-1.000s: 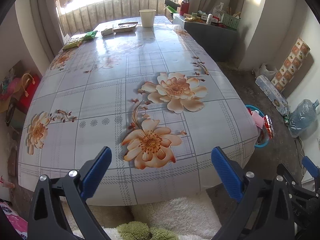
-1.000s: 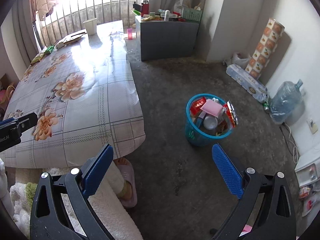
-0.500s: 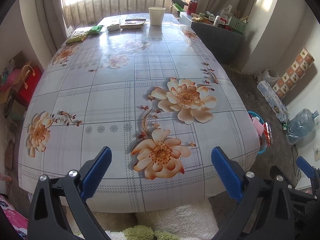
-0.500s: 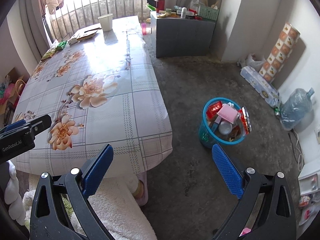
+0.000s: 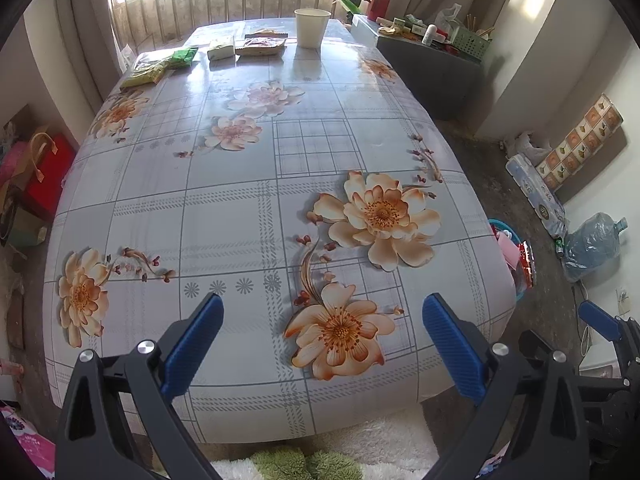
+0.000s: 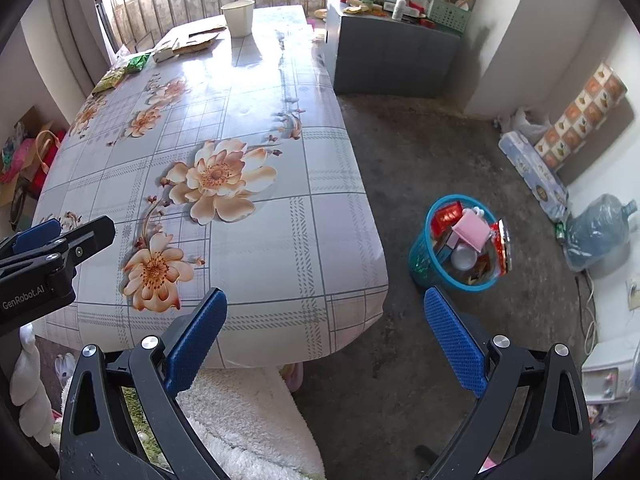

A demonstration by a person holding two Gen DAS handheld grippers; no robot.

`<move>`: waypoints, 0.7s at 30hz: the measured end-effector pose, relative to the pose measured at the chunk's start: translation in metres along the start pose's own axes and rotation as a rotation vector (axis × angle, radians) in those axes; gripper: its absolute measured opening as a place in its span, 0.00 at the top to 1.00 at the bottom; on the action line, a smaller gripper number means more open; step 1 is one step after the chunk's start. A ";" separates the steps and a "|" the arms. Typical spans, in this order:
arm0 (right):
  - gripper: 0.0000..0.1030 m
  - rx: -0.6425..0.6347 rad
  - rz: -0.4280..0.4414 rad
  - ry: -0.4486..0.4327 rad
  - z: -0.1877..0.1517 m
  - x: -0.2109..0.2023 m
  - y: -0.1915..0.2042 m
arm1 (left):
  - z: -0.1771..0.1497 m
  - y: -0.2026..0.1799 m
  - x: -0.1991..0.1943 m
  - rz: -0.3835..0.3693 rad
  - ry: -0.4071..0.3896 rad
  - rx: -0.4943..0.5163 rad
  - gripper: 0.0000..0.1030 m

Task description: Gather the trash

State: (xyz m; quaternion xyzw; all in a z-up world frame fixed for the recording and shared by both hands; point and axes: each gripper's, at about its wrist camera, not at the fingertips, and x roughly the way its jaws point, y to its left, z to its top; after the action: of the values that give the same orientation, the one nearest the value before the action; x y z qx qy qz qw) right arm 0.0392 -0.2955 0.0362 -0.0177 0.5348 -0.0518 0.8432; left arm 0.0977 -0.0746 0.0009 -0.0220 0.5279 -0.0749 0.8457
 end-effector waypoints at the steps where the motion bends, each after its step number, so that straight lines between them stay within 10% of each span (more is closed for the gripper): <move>1: 0.08 -0.001 -0.004 0.003 0.002 0.000 0.002 | 0.002 0.002 0.001 -0.001 0.003 -0.002 0.05; 21: 0.08 -0.037 -0.039 0.065 0.006 -0.001 0.013 | 0.005 0.011 0.000 -0.015 0.025 -0.011 0.05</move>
State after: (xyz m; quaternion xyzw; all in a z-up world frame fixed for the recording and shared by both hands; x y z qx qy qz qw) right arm 0.0446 -0.2823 0.0387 -0.0422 0.5625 -0.0588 0.8237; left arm 0.1033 -0.0644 0.0025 -0.0297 0.5389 -0.0788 0.8382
